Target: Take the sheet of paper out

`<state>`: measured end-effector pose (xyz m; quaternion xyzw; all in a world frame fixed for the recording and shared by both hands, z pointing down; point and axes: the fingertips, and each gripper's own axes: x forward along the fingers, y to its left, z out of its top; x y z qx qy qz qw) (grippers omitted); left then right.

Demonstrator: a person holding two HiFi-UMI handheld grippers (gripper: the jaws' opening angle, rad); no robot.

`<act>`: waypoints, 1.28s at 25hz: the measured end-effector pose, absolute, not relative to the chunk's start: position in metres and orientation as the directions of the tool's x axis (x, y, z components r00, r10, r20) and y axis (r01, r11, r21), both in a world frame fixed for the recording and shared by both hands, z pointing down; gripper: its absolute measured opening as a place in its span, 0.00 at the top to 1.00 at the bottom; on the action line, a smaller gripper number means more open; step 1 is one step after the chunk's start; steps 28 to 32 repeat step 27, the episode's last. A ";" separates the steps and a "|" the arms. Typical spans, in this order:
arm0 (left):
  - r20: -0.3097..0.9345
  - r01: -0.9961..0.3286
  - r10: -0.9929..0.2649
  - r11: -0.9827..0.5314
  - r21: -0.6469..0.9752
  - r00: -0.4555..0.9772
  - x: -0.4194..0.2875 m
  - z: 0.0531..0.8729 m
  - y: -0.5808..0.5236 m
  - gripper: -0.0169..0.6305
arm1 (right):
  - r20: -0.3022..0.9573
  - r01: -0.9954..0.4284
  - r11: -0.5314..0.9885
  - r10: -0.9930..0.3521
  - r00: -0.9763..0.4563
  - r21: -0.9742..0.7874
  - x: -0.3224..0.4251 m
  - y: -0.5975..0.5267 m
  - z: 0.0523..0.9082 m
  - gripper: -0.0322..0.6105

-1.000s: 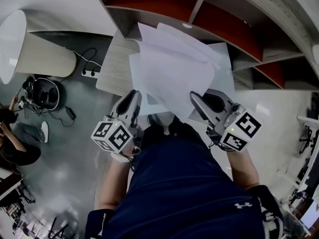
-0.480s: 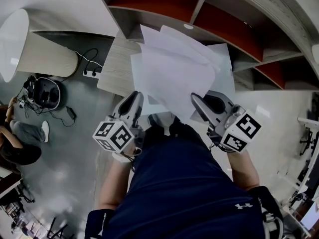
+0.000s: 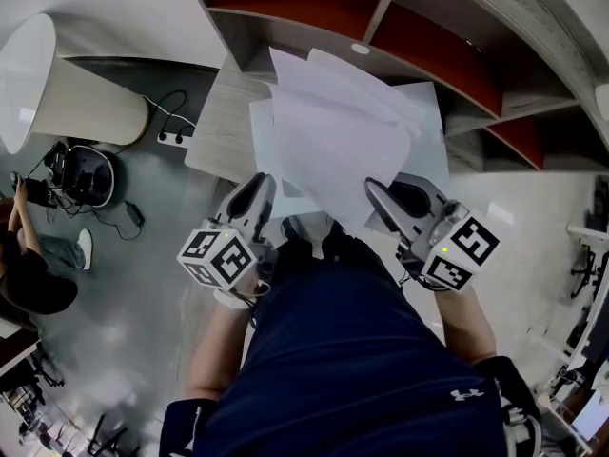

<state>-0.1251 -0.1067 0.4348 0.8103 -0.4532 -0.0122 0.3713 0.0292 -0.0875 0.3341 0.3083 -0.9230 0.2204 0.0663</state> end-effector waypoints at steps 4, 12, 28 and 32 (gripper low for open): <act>0.316 -0.724 -0.743 -0.315 0.613 0.590 -0.123 0.435 -0.105 0.86 | 0.257 -0.593 0.721 -0.535 -0.805 -0.358 0.028 -0.085 0.334 0.93; 0.318 -0.725 -0.744 -0.311 0.614 0.588 -0.124 0.434 -0.105 0.86 | 0.255 -0.588 0.725 -0.531 -0.809 -0.359 0.027 -0.085 0.332 0.93; 0.315 -0.720 -0.746 -0.303 0.624 0.586 -0.125 0.436 -0.109 0.86 | 0.266 -0.602 0.716 -0.540 -0.799 -0.355 0.030 -0.087 0.336 0.93; 0.315 -0.720 -0.746 -0.303 0.624 0.586 -0.125 0.436 -0.109 0.86 | 0.266 -0.602 0.716 -0.540 -0.799 -0.355 0.030 -0.087 0.336 0.93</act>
